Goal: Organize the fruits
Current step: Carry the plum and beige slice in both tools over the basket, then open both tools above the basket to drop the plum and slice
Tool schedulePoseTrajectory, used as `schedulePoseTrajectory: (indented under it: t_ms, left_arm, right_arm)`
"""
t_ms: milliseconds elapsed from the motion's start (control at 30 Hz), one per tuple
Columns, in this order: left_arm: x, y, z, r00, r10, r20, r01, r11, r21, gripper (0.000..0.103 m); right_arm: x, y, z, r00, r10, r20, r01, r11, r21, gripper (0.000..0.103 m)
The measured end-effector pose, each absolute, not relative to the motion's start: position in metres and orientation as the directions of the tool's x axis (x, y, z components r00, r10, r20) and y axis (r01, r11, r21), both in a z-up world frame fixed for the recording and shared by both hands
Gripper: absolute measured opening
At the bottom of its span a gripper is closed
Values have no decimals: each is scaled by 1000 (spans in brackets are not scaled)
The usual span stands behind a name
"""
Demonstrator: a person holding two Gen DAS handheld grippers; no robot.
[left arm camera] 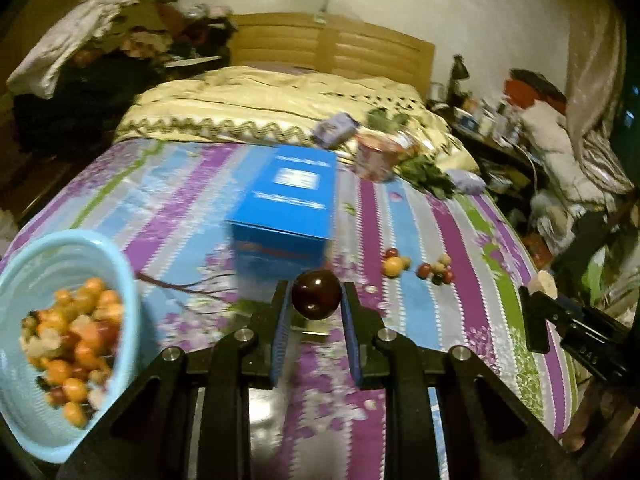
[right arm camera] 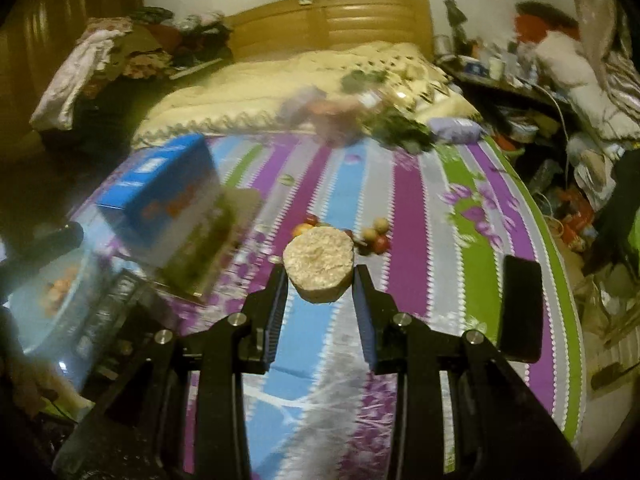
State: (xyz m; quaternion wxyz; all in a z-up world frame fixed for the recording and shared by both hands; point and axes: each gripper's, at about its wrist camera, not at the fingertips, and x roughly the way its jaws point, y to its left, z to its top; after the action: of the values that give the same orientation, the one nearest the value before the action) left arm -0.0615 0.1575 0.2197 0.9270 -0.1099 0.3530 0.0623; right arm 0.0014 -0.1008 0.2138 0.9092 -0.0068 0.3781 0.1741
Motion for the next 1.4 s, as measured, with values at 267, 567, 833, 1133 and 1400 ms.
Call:
schedulePoseTrajectory:
  t_ms: [267,567,833,1133,1400]
  left_arm:
    - [-109,234,243,732,131,-669,-310,938,-156,24]
    - [-157,320,258,717,206,-666,-417,892,-173,24]
    - [-199,395,254,675,242,-697,-495,849,-184,24]
    - [-222,468,237,613,220,-759,-555,803,-215,24]
    - [-222,514,212,563,152,-813,-574,780,-251,24]
  right_arm:
    - [-17,-36,245,620,404,-673,-434,891,134,34]
    - [-38,57,271,541,521,-660,-589,795,146,34]
    - [-59,147,279,414,607,-678,-715,678,169,34]
    - [-66,237,261,226,590,-775,-797,569,201,34]
    - [-66,283,249,134,522,-842,-825,530,197,34]
